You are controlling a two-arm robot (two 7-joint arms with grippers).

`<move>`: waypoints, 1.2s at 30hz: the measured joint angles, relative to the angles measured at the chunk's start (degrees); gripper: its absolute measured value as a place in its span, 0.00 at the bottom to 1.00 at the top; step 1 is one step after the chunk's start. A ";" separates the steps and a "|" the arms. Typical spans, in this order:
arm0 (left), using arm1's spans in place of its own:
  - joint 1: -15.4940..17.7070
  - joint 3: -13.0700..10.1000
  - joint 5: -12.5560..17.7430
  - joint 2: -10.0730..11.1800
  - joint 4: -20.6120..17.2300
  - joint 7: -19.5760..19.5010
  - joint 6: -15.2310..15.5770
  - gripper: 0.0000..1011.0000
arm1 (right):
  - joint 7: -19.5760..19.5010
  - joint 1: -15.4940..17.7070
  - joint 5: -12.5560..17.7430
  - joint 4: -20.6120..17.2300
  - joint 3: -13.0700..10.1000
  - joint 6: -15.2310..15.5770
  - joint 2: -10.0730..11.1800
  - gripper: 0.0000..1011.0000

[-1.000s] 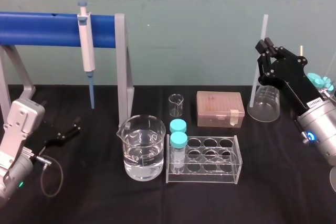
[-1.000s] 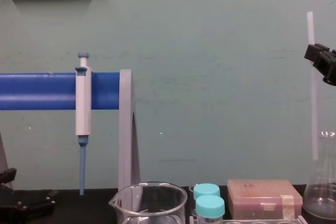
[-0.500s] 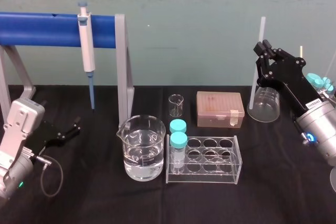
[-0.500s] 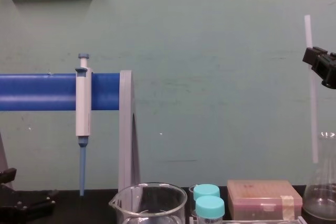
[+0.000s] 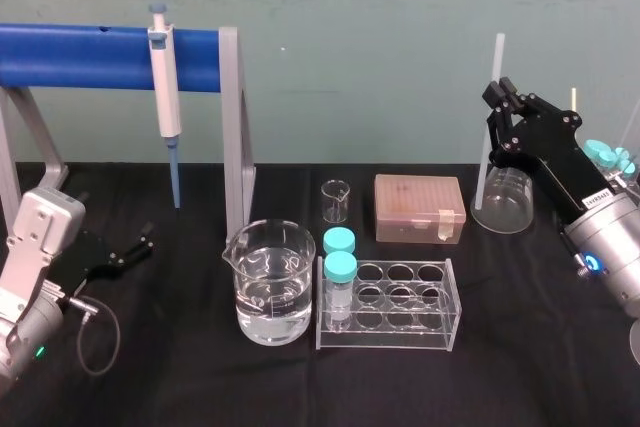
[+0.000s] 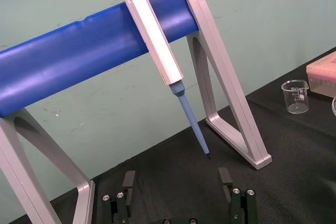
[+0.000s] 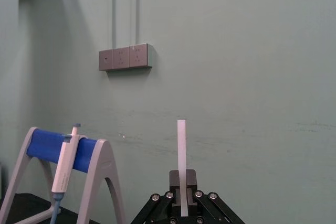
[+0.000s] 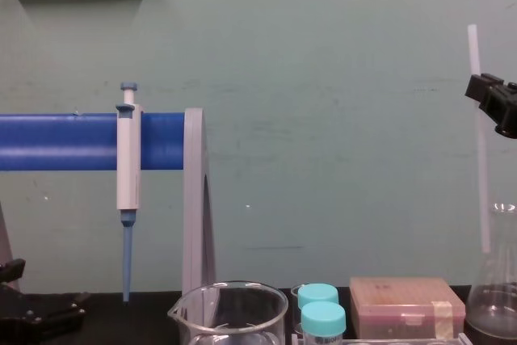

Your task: Pick up the stirring rod with one hand, then place it down.

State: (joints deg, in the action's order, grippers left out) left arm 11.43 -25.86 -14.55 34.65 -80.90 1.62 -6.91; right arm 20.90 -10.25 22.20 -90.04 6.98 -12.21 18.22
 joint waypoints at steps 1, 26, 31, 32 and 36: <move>0.00 0.00 0.00 0.00 0.00 0.00 0.00 0.99 | 0.01 0.01 0.01 -0.01 -0.01 0.02 0.03 0.07; 0.00 0.00 0.00 0.00 0.00 0.00 0.00 0.99 | 0.13 0.43 -0.08 -0.31 0.05 0.23 0.47 0.07; 0.00 0.00 0.00 0.00 0.00 0.00 0.00 0.99 | 0.97 0.21 0.03 0.14 0.34 0.34 0.97 0.07; 0.00 0.00 0.00 0.00 0.00 0.00 0.00 0.99 | 1.24 0.10 0.17 0.29 0.43 0.41 1.10 0.07; 0.00 0.00 0.00 0.00 0.00 0.00 0.00 0.99 | 3.81 -0.91 1.63 1.23 1.19 0.99 2.02 0.07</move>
State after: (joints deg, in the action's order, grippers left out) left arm 11.43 -25.86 -14.55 34.65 -80.90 1.62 -6.91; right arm 24.71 -11.16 23.83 -88.81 8.18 -11.21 20.24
